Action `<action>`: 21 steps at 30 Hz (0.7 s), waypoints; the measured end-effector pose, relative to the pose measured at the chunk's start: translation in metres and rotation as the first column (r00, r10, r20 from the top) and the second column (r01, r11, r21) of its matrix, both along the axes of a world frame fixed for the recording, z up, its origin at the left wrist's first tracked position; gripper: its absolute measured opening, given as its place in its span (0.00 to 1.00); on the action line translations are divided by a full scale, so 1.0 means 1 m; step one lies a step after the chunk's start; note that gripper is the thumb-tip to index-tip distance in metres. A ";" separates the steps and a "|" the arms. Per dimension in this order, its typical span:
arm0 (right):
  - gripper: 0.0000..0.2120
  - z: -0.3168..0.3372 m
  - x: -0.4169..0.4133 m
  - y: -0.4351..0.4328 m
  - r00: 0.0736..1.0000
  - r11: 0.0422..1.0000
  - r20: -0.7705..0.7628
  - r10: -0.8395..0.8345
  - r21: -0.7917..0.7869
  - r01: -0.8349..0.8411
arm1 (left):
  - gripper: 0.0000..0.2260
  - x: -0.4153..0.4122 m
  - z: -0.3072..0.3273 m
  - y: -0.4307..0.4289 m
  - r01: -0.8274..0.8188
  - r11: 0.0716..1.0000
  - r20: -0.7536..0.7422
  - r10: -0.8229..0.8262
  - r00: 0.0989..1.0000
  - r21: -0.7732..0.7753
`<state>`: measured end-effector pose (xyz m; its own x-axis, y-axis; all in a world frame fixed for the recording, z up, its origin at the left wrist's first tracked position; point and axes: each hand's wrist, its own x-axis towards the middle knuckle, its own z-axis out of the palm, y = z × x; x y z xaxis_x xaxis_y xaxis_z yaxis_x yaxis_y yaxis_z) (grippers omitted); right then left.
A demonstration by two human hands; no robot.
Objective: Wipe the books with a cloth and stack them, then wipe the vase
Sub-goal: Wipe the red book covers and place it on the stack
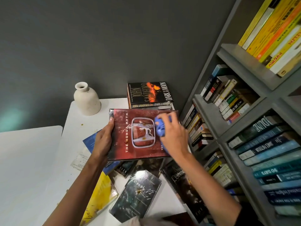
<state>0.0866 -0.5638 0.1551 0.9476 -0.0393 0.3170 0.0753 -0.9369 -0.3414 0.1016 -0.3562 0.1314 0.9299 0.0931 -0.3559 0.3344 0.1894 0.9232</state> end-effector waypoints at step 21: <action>0.24 0.000 0.003 0.034 0.957 0.966 0.137 0.255 0.007 -0.258 | 0.19 0.002 0.013 -0.017 0.001 0.999 0.013 0.000 1.000 -0.051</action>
<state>0.0900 -0.5297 0.1549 0.8759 0.1903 0.4433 0.3585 -0.8716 -0.3344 0.1031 -0.3732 0.1443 0.9346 0.0742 -0.3478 0.3223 0.2364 0.9166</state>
